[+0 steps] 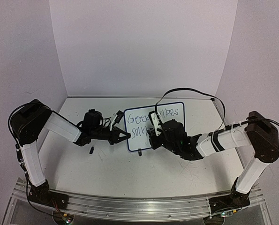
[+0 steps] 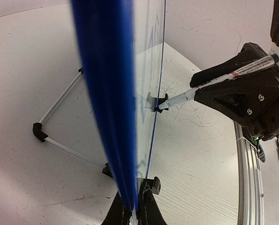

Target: Write a sentence on the whiteboard

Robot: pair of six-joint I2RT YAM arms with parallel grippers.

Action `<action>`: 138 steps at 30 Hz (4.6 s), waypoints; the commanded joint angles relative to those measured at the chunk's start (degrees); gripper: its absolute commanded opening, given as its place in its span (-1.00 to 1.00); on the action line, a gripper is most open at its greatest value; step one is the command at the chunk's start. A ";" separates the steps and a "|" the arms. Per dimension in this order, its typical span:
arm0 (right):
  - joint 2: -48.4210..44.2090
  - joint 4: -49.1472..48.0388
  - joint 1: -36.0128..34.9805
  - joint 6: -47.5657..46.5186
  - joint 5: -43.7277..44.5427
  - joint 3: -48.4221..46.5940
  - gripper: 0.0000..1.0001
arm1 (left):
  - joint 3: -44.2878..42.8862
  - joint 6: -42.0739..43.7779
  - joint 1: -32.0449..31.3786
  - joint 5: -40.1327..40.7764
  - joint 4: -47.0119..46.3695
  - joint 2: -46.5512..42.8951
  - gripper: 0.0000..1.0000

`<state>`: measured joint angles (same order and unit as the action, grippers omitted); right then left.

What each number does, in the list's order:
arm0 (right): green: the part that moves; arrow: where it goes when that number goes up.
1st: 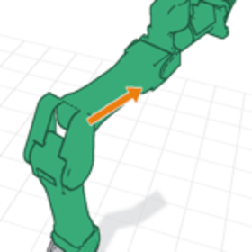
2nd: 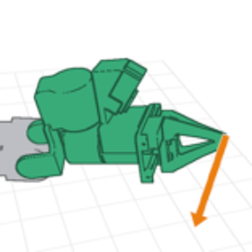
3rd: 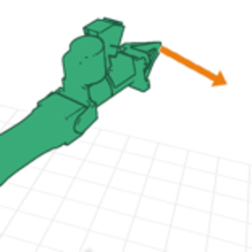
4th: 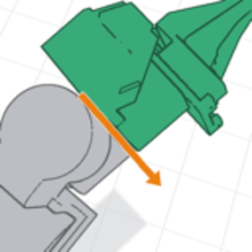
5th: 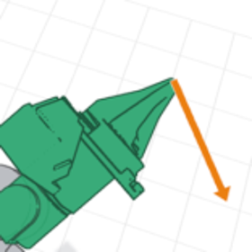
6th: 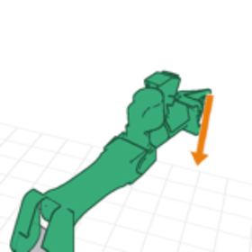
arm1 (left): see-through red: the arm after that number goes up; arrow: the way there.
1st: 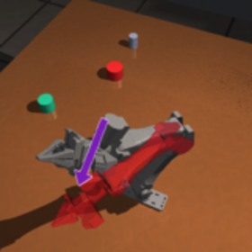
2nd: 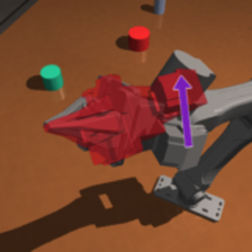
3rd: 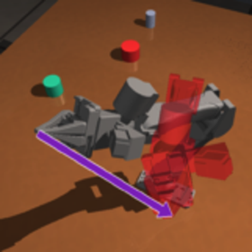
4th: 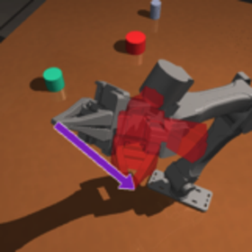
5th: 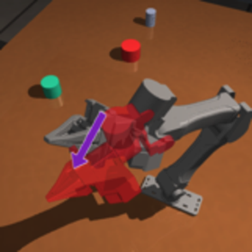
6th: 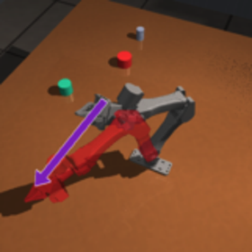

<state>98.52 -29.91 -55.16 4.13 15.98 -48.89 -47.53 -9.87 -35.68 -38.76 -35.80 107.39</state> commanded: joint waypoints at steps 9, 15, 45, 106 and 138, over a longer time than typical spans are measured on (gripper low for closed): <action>0.53 -3.04 1.44 -1.75 4.87 -3.57 -1.00 | 0.88 2.49 1.49 7.99 3.55 -1.53 -1.00; 0.11 -3.47 1.97 -2.31 5.79 -4.22 -1.00 | 0.86 2.56 1.49 8.03 3.57 -1.49 -1.00; -6.03 -1.38 2.15 -6.53 -4.17 -0.39 -1.00 | 0.93 3.54 1.57 9.61 4.36 -1.92 -1.00; -1.40 -2.80 2.69 -2.71 -2.04 -0.18 -1.00 | 0.40 3.98 1.58 9.35 5.32 -2.19 -1.00; -4.03 -4.97 3.21 -2.47 4.08 0.99 -1.00 | 0.35 3.98 1.56 9.11 5.39 -2.19 -1.00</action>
<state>95.96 -31.91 -52.69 2.91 16.89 -45.82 -47.46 -8.91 -35.42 -38.32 -34.00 106.52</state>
